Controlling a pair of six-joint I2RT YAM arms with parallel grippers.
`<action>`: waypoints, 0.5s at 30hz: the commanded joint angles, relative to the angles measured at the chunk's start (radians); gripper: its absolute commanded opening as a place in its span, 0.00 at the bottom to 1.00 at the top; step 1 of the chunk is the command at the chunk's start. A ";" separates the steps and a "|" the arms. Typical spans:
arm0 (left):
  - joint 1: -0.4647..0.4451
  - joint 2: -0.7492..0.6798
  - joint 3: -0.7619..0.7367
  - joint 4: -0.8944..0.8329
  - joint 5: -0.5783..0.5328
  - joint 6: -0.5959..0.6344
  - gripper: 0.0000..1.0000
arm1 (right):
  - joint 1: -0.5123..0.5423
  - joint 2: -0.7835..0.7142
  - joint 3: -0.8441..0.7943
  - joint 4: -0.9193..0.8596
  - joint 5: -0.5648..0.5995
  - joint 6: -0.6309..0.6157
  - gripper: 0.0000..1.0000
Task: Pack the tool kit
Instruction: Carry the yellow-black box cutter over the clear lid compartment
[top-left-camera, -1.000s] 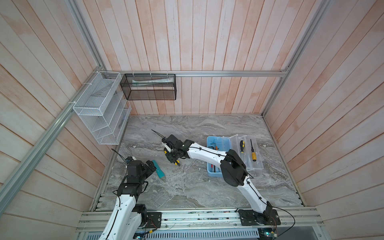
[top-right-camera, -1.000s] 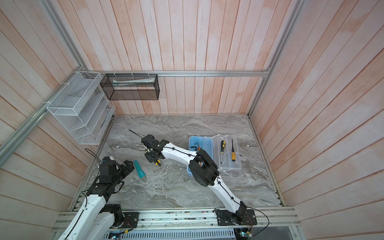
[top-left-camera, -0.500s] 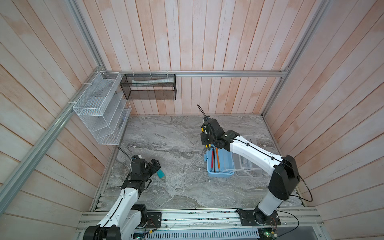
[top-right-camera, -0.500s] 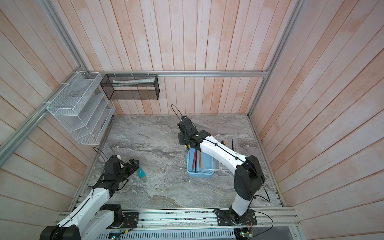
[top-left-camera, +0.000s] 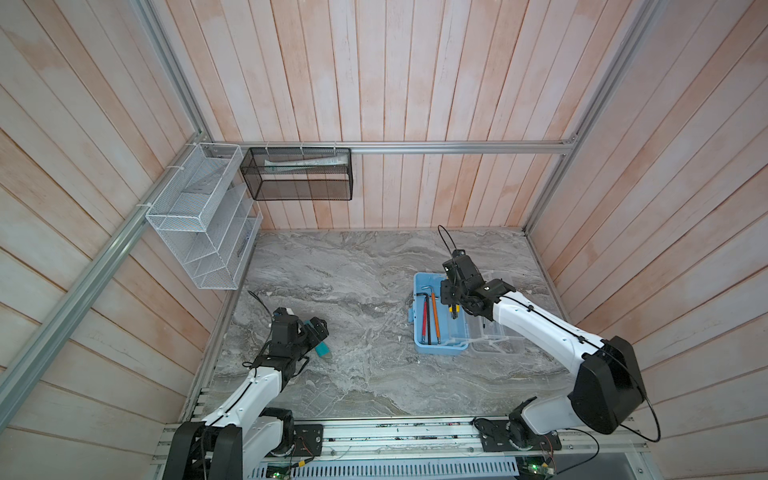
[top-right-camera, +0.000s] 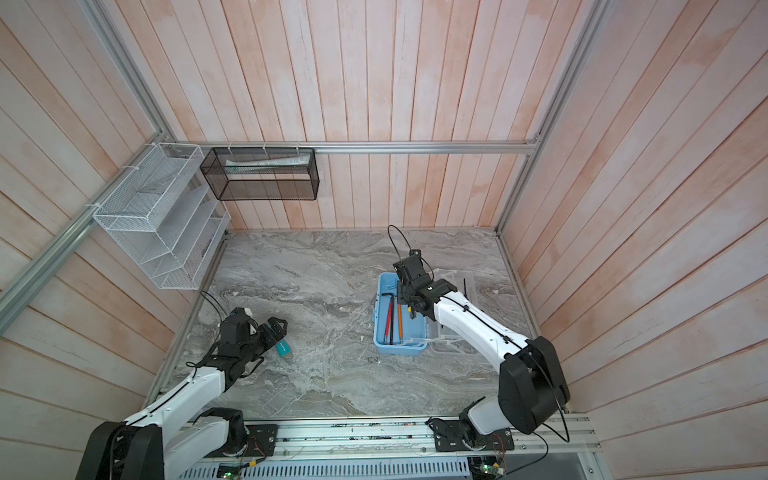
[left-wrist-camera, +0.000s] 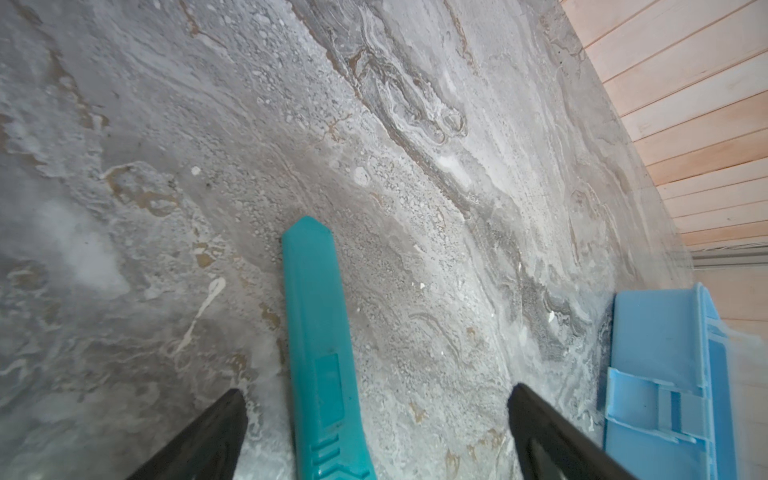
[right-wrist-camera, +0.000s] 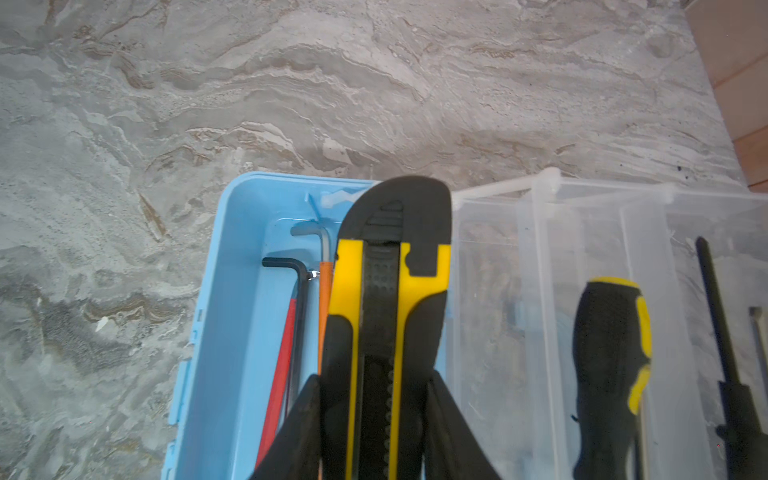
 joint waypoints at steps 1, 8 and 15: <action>-0.013 0.028 0.020 0.041 0.008 -0.012 1.00 | -0.013 -0.015 -0.045 0.004 -0.005 0.016 0.02; -0.040 0.062 0.024 0.067 0.014 -0.021 1.00 | -0.014 0.030 -0.061 -0.001 -0.030 0.026 0.15; -0.079 0.086 0.024 0.088 0.002 -0.038 1.00 | -0.013 0.064 -0.038 -0.015 -0.038 0.012 0.38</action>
